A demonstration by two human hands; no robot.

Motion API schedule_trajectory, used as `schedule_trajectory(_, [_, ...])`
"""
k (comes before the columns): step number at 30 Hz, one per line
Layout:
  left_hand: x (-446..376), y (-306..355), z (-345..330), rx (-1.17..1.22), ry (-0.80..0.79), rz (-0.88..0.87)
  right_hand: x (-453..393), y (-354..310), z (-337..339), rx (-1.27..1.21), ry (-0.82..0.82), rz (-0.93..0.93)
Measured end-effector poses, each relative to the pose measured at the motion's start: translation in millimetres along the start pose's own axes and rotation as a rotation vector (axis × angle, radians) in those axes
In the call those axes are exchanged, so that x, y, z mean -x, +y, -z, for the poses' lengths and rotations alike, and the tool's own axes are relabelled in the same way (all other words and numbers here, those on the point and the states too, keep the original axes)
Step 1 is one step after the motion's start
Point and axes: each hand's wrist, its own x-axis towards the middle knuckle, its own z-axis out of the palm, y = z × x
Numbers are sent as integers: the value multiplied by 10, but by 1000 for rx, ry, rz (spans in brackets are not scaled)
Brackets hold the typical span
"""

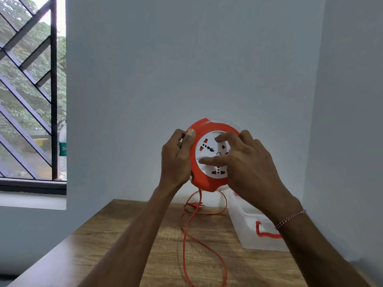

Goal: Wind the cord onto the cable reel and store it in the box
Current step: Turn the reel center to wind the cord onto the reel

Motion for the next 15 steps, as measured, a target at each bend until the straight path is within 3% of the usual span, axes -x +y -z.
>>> schedule_trajectory(15, [-24, -10, 6, 0, 8, 1, 14, 20, -168, -110, 261, -183])
